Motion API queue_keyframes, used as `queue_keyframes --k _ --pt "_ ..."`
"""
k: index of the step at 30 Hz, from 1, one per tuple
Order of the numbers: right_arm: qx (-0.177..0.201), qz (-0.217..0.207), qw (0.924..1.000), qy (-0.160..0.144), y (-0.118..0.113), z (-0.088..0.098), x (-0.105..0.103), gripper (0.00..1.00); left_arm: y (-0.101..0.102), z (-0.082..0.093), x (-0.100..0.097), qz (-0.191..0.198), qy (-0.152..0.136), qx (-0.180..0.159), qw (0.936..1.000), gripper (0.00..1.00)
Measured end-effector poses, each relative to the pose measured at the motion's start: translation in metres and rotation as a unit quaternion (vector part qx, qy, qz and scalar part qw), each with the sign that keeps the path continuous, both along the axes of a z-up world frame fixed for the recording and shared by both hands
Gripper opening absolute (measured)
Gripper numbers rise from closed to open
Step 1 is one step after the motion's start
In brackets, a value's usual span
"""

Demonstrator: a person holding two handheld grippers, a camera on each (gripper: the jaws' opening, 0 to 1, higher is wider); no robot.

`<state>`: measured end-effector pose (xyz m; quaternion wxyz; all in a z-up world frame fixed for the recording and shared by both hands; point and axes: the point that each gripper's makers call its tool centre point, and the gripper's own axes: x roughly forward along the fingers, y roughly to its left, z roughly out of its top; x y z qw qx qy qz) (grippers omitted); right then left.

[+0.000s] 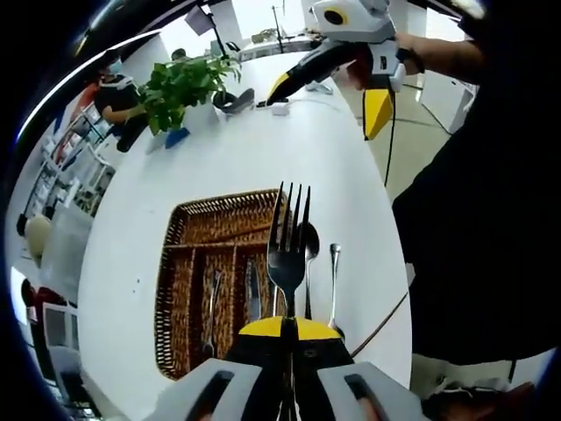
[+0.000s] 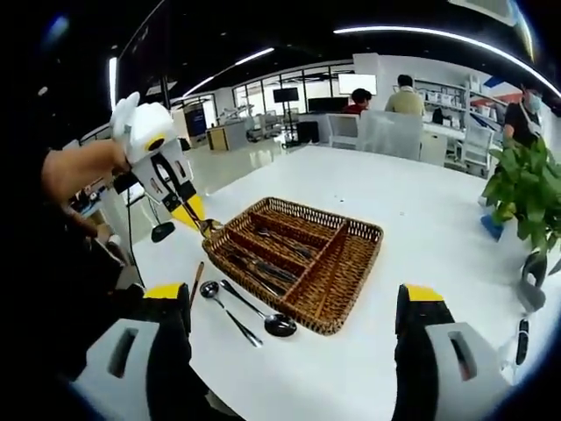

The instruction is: Arrange the knives, forks, and spoons in their matching storage slots by inserting each utensil handle-first until every utensil is classified and aligned in the correct compartment

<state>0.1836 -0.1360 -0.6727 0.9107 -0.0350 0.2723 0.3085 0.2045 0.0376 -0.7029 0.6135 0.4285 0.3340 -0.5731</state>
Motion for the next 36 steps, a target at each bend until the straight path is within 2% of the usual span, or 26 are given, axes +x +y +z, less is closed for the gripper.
queue_keyframes --k 6,17,23,36 --pt "0.002 -0.009 1.0 0.001 -0.005 0.0 -0.002 0.99 -0.005 0.005 0.009 -0.003 -0.001 -0.008 1.0 0.0" --pt "0.002 -0.025 0.9997 0.001 -0.013 -0.002 -0.004 0.99 -0.003 0.004 0.043 0.009 -0.003 -0.002 1.0 0.0" --pt "0.002 -0.029 0.9996 0.005 -0.015 -0.004 -0.006 0.99 -0.003 0.004 0.059 0.002 -0.014 0.008 0.9999 0.0" --pt "-0.002 -0.027 0.9996 0.003 -0.016 -0.007 -0.004 0.99 -0.008 0.012 0.089 -0.002 -0.015 0.013 0.9998 0.0"
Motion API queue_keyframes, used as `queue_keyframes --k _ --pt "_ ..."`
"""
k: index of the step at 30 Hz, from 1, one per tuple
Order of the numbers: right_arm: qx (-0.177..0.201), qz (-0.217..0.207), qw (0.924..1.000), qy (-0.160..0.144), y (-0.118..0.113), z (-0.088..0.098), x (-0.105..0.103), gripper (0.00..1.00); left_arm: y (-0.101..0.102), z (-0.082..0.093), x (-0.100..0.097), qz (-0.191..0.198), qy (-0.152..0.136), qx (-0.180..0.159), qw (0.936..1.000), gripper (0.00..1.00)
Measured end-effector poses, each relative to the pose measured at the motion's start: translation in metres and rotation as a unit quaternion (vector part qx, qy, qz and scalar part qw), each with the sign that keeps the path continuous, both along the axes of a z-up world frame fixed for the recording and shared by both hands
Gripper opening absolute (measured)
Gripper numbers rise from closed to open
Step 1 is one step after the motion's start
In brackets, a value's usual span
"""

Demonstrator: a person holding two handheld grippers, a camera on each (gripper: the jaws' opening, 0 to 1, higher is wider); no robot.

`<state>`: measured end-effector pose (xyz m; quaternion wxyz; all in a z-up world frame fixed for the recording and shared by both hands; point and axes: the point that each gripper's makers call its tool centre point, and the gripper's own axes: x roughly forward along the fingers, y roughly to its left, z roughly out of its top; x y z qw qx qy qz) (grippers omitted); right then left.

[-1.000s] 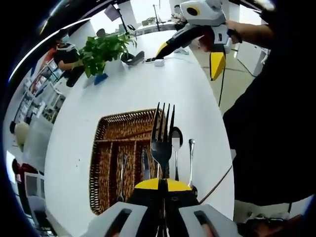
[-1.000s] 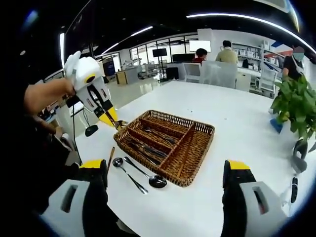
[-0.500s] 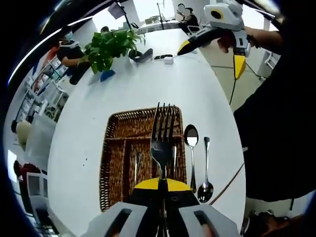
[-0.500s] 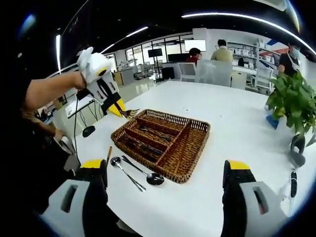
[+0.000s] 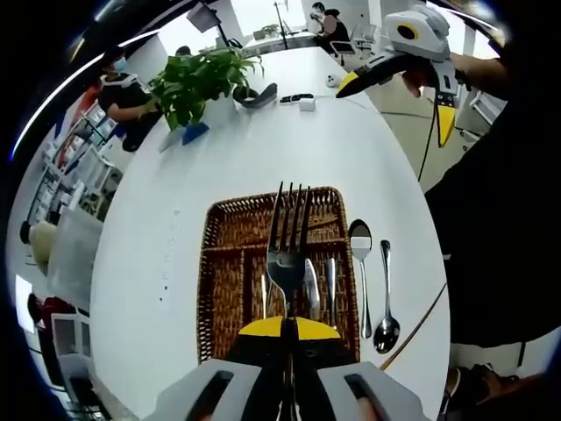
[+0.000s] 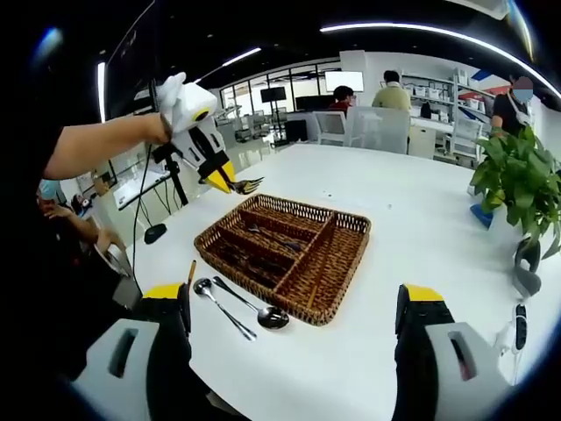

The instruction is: Arrange the knives, forks, and spoons in their matching storage slots by inserting each utensil handle-first until every utensil is classified and aligned in the correct compartment

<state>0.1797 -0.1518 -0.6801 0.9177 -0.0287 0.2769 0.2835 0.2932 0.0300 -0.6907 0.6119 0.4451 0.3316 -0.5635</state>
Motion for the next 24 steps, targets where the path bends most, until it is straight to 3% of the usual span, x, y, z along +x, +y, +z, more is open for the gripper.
queue_keyframes --k 11,24 --pt "-0.002 -0.003 0.9999 0.012 -0.003 -0.01 -0.003 0.99 -0.005 0.01 0.023 0.003 -0.005 0.0 1.0 0.0" --pt "-0.001 -0.016 0.9999 -0.001 -0.012 -0.001 0.006 0.99 -0.007 0.002 0.034 -0.002 -0.006 0.014 0.9999 0.0"
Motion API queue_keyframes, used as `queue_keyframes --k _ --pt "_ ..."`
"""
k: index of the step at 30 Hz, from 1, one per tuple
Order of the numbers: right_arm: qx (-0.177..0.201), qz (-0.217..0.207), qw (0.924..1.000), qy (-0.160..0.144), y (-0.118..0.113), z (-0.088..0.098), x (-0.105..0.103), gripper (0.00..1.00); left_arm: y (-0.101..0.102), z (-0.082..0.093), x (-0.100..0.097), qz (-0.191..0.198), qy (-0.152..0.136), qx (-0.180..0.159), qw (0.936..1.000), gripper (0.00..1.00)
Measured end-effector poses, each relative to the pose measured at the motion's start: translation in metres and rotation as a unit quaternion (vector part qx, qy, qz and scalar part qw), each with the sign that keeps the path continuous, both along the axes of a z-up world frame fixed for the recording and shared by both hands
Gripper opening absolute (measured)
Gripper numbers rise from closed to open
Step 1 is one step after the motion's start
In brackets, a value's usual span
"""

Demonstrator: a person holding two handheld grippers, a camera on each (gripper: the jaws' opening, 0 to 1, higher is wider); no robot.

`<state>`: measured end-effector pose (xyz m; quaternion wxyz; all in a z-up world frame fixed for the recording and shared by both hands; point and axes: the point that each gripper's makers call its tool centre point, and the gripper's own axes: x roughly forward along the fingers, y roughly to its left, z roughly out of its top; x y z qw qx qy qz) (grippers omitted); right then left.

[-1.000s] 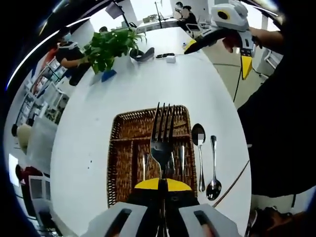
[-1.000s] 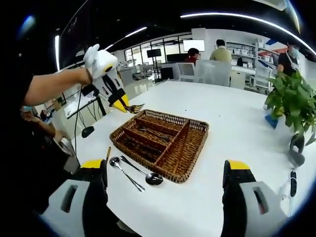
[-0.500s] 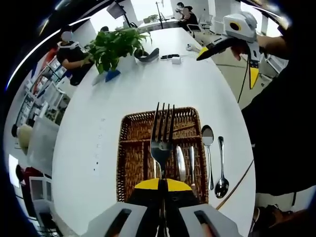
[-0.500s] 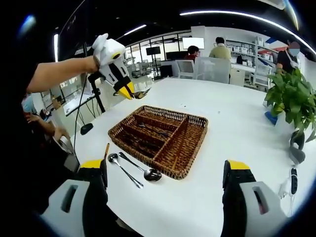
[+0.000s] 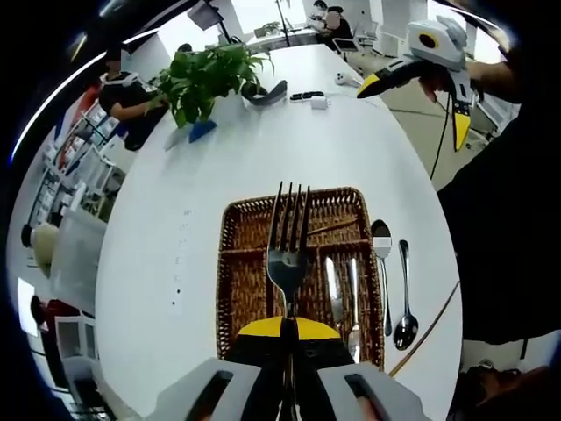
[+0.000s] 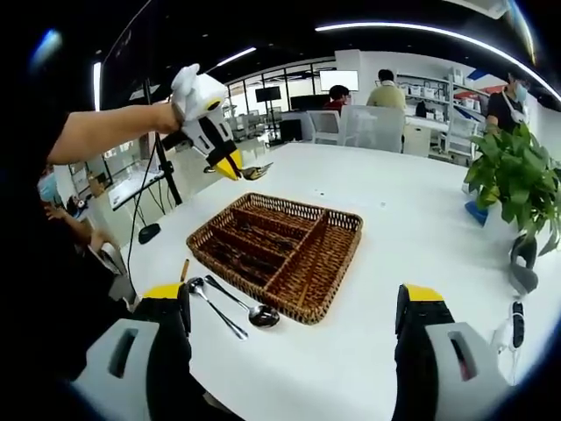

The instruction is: Arrange the knives, forks, and spoons in their matching storage slots by inserting each utensil handle-first until every utensil is classified and aligned in the correct compartment

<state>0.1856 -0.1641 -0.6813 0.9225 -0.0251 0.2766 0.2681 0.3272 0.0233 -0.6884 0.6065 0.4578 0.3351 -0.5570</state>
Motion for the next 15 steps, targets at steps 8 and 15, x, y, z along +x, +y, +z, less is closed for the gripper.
queue_keyframes --k 8,15 --pt "0.008 -0.01 0.9999 -0.001 -0.001 0.001 0.005 0.99 0.002 -0.011 0.007 -0.001 0.002 0.007 1.0 0.0" --pt "0.012 -0.014 0.9998 -0.003 -0.003 0.007 0.004 0.99 -0.002 -0.018 0.011 -0.002 0.005 0.005 1.0 0.0"
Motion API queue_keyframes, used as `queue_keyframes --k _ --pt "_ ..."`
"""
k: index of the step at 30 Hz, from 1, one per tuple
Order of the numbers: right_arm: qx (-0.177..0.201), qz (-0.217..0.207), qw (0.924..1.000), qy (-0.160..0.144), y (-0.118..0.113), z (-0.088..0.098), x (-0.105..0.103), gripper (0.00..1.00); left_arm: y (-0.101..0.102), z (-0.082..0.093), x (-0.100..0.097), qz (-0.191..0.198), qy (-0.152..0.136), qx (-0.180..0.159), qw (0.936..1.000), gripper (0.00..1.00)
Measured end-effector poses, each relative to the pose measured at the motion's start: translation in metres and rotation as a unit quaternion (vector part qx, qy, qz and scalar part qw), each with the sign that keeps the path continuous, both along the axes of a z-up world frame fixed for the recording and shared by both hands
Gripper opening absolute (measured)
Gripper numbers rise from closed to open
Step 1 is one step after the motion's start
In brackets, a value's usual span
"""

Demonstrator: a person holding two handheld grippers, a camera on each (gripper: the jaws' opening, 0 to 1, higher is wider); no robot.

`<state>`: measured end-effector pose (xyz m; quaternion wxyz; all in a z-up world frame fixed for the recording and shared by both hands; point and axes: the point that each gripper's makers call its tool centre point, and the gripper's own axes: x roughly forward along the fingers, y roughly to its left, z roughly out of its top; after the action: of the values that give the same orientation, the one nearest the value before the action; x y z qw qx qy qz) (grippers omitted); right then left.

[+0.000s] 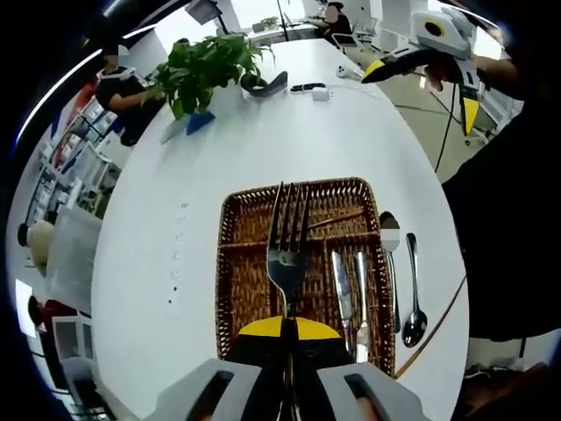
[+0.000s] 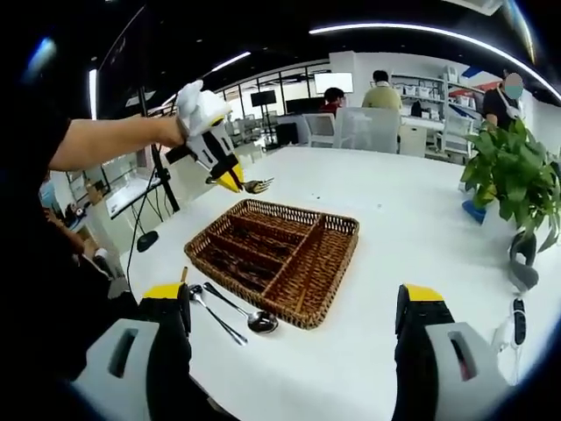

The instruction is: Arrange the knives, forks, and spoons in their matching storage slots by inserting each utensil handle-first until every utensil is classified and aligned in the correct compartment

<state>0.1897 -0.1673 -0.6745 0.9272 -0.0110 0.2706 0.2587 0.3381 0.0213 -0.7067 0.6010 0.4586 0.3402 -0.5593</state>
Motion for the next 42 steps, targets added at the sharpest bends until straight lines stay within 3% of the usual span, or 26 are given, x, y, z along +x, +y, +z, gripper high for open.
queue_keyframes --k 6,12,17,42 --pt "0.014 0.002 0.9998 -0.014 0.004 0.008 0.001 0.99 -0.003 -0.009 0.0 -0.013 -0.001 -0.006 0.9999 0.0" --pt "-0.021 0.022 0.9992 -0.026 0.01 0.014 -0.001 0.99 0.0 -0.017 0.003 -0.009 0.001 -0.007 0.9999 0.0" --pt "-0.021 0.017 0.9992 -0.03 0.01 0.017 0.002 0.99 -0.001 -0.023 0.004 -0.01 0.002 -0.013 0.9999 0.0" --pt "-0.02 -0.001 0.9997 -0.012 0.005 0.013 -0.003 0.99 0.001 -0.085 0.0 0.019 0.043 -0.012 0.9988 0.0"
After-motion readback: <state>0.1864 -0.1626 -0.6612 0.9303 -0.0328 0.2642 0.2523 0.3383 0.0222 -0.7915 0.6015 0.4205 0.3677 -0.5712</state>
